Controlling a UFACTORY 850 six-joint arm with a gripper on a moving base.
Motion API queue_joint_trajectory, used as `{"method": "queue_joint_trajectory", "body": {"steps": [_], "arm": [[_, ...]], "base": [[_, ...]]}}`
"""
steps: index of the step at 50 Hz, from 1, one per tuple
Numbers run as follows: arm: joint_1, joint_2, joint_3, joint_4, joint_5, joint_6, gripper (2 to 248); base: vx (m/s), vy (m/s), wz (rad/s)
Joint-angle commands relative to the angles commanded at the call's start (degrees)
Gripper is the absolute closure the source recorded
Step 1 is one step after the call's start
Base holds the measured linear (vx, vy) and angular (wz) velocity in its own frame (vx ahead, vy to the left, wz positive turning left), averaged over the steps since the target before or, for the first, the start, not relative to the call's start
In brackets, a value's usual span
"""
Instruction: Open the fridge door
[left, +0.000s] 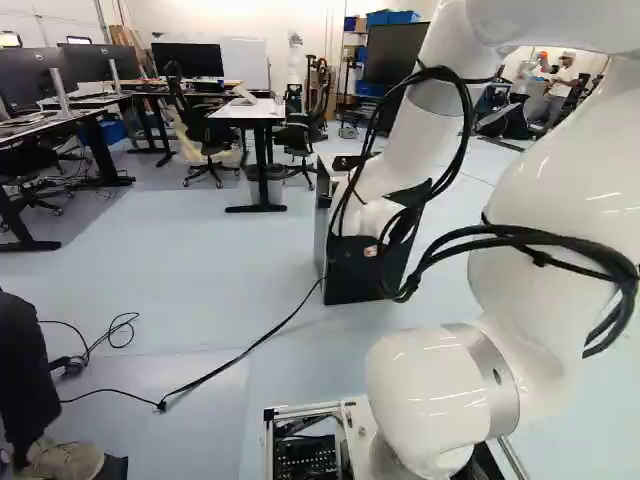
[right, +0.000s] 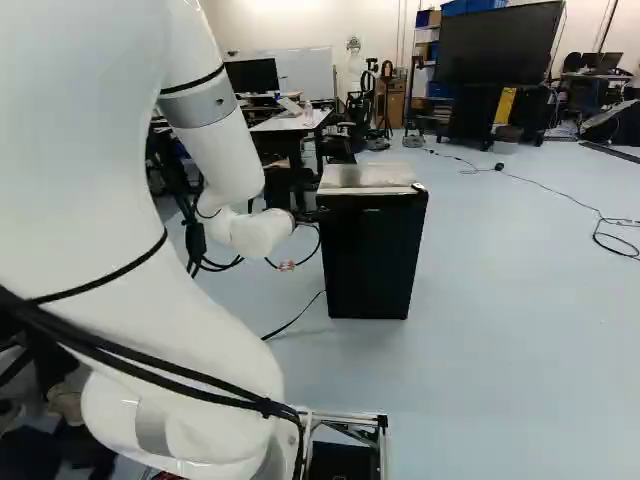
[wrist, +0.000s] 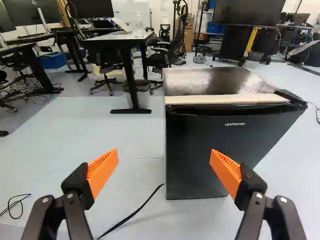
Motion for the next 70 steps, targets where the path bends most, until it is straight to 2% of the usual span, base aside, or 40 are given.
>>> {"method": "queue_joint_trajectory", "body": {"steps": [14, 28, 42, 70], "arm": [[1.52, -2.01, -2.12, 2.03, 0.89, 0.00, 3], [3.65, -3.74, -3.99, 5.77, 1.83, 0.00, 3], [5.96, -5.81, -5.92, 10.69, 2.98, 0.00, 3], [10.37, -13.44, -10.53, 21.82, 5.48, 0.00, 3]], "base": [[0.000, 0.000, 0.000], [0.000, 0.000, 0.000], [0.000, 0.000, 0.000], [0.000, 0.000, 0.000]]}}
